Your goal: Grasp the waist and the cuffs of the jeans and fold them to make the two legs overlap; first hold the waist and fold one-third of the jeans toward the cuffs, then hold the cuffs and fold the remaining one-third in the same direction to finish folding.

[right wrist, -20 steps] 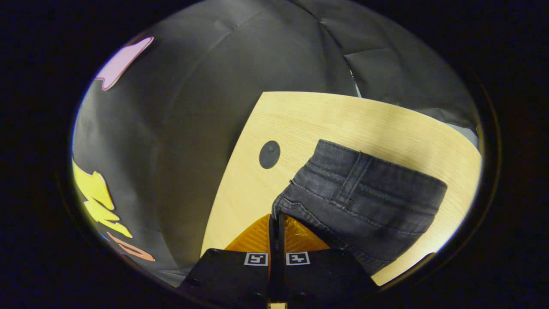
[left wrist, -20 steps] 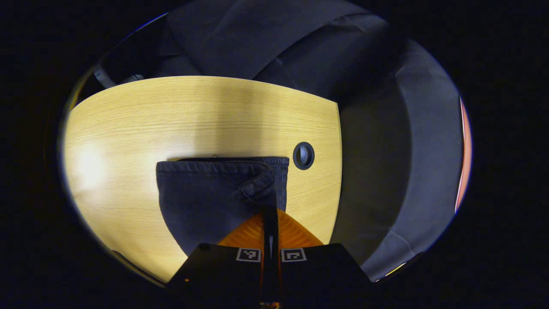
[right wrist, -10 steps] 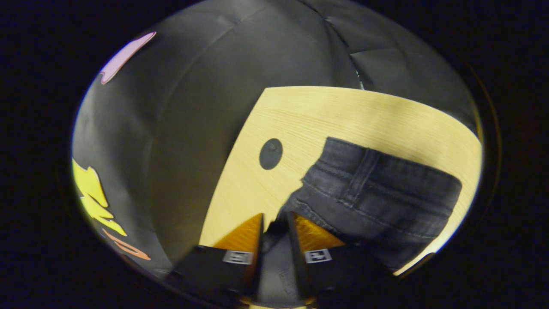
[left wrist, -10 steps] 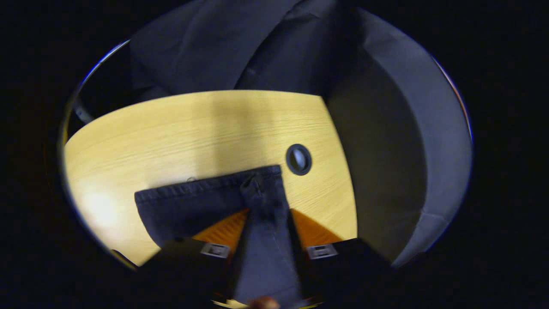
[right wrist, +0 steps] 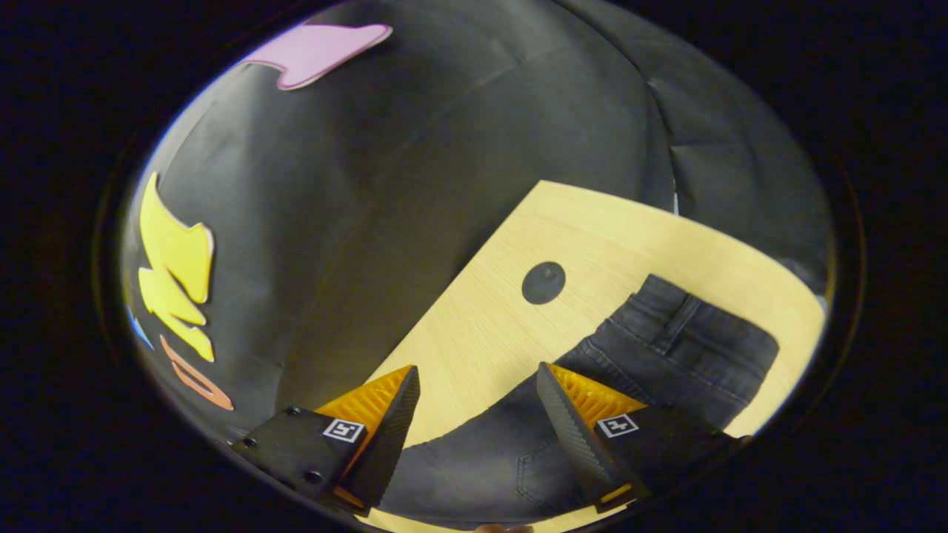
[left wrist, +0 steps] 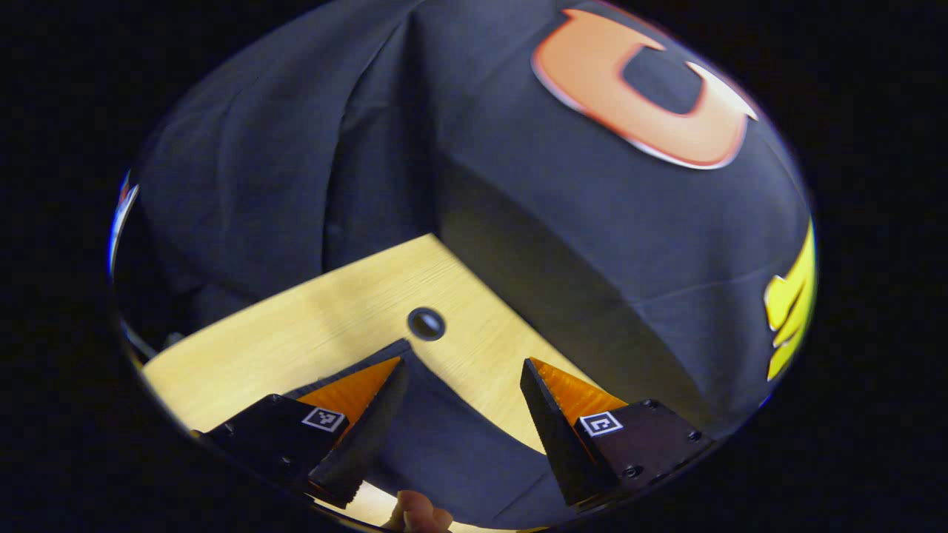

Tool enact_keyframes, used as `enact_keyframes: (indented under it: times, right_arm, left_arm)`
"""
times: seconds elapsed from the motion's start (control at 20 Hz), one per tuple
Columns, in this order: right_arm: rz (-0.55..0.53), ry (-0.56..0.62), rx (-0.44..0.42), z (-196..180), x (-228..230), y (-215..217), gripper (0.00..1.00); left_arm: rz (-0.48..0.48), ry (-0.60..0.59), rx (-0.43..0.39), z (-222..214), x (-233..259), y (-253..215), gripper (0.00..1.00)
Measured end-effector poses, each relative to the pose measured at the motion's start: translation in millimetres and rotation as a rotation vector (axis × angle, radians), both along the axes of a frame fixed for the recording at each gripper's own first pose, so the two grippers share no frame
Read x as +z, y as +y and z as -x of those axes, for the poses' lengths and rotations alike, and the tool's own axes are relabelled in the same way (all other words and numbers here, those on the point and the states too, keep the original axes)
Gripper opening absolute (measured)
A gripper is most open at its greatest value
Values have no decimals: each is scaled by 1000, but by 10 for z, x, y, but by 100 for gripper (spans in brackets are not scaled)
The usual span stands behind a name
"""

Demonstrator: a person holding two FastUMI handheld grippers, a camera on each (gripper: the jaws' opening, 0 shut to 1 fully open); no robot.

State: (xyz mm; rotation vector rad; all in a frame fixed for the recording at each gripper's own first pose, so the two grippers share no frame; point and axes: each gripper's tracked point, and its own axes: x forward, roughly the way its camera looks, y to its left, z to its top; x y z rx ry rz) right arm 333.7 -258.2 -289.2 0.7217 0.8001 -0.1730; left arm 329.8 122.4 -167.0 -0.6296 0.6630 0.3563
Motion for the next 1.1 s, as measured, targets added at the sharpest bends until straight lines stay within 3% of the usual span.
enact_keyframes:
  times: [0.2, 0.45, 0.7, 0.95, 1.1]
  right_arm:
    - [142, -44, 21, 384, 285, -246, 98]
    - [213, -54, -10, 993, 407, -542, 98]
    - [88, 36, -163, 1438, 23, -814, 98]
    - [-95, 86, -256, 1531, -343, -767, 98]
    - [-153, 109, -285, 1547, -409, -742, 98]
  left_arm:
    - [-148, -158, -152, 161, 665, -307, 98]
    - [-229, -316, -266, 545, 1400, -837, 99]
    - [-361, -514, -388, 1062, 1905, -1385, 98]
    - [-485, -534, -484, 1487, 1914, -1892, 98]
    - [-490, -543, -520, 1717, 1887, -2155, 98]
